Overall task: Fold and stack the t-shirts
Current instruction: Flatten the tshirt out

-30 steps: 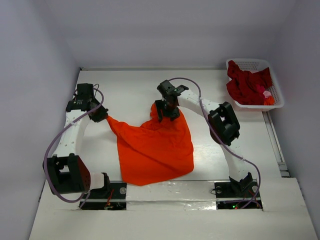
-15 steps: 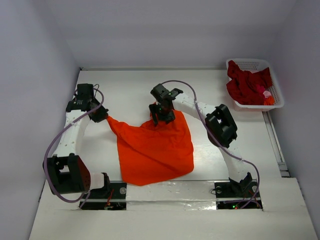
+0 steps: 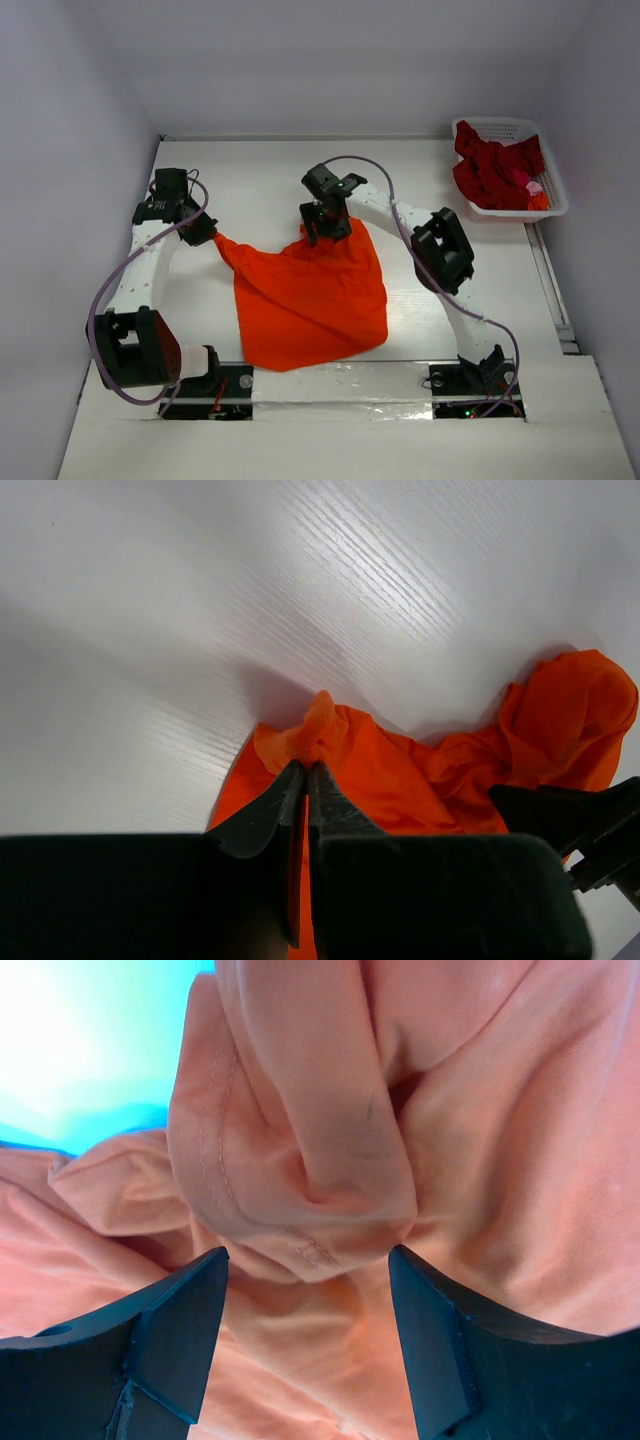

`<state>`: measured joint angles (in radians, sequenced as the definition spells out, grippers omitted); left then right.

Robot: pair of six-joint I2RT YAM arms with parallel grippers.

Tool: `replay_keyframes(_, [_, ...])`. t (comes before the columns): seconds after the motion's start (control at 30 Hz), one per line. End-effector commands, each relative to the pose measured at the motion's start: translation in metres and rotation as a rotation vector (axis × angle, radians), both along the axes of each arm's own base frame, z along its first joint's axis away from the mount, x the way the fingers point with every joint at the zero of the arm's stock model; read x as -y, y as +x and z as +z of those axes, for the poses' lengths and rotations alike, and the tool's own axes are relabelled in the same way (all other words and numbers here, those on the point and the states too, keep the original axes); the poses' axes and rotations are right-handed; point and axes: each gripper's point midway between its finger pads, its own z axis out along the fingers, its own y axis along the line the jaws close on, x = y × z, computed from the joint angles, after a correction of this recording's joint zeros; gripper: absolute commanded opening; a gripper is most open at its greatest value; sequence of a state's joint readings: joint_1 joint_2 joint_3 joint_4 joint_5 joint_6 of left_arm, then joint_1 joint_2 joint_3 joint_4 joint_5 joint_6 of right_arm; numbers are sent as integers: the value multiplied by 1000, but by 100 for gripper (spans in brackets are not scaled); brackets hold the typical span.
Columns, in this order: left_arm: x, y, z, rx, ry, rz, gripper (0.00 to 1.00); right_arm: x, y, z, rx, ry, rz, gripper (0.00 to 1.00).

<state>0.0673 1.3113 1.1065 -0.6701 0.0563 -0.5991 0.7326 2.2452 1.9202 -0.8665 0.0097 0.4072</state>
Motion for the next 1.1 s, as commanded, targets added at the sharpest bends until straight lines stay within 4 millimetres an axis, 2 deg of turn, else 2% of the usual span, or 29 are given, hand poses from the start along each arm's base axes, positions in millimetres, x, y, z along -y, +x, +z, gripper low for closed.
replay_keyframes(0.0, [0, 0, 9, 34, 3, -16, 0, -1, 12, 3, 42, -18, -6, 70])
replay_keyframes(0.2, [1, -1, 8, 32, 0, -17, 0, 3, 14, -4, 43, -44, -18, 67])
replay_keyframes(0.33, [1, -1, 8, 33, 1, -17, 0, 4, 14, -6, 42, -55, -24, 56])
replay_keyframes(0.7, [3, -1, 4, 28, -12, -25, 0, 5, 19, 7, 76, -52, -42, 52])
replay_keyframes(0.8, [3, -1, 2, 25, -13, -26, 0, 5, 20, 12, 81, -46, -42, 38])
replay_keyframes(0.93, [5, -2, 0, 21, -21, -31, 0, 4, 21, 14, 86, -45, -43, 32])
replay_keyframes(1.07, [6, -2, -1, 23, -26, -32, 0, 6, 21, 15, 88, -50, -47, 32])
